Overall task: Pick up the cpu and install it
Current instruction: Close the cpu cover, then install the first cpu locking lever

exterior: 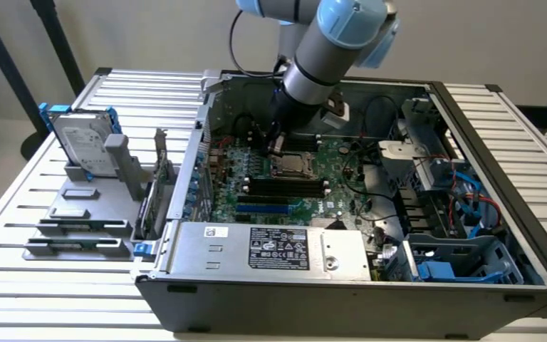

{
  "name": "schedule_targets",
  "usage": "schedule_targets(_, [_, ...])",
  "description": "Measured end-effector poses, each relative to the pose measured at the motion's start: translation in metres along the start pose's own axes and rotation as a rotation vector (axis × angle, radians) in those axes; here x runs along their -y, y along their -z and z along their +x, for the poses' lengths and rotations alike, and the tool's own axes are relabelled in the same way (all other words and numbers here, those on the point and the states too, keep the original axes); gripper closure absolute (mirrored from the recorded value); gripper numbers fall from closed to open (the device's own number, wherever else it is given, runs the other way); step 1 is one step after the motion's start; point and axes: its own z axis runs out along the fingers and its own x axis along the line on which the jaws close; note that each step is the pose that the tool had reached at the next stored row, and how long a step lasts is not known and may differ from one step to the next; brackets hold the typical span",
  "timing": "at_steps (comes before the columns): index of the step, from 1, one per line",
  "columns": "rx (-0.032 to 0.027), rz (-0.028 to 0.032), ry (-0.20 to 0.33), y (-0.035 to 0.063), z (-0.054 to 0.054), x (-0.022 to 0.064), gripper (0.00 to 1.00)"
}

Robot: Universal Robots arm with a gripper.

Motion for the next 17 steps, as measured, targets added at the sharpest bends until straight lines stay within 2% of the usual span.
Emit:
schedule_targets(3, [0.0000,0.0001,0.000,-0.0003,-0.002,0.0099,0.89])
schedule_targets(5, [0.0001,0.0002,0.000,0.0008,-0.002,0.0137,0.89])
schedule_targets(17, [-0.0038,0.0015,0.001,0.0007,-0.002,0.0138,0.89])
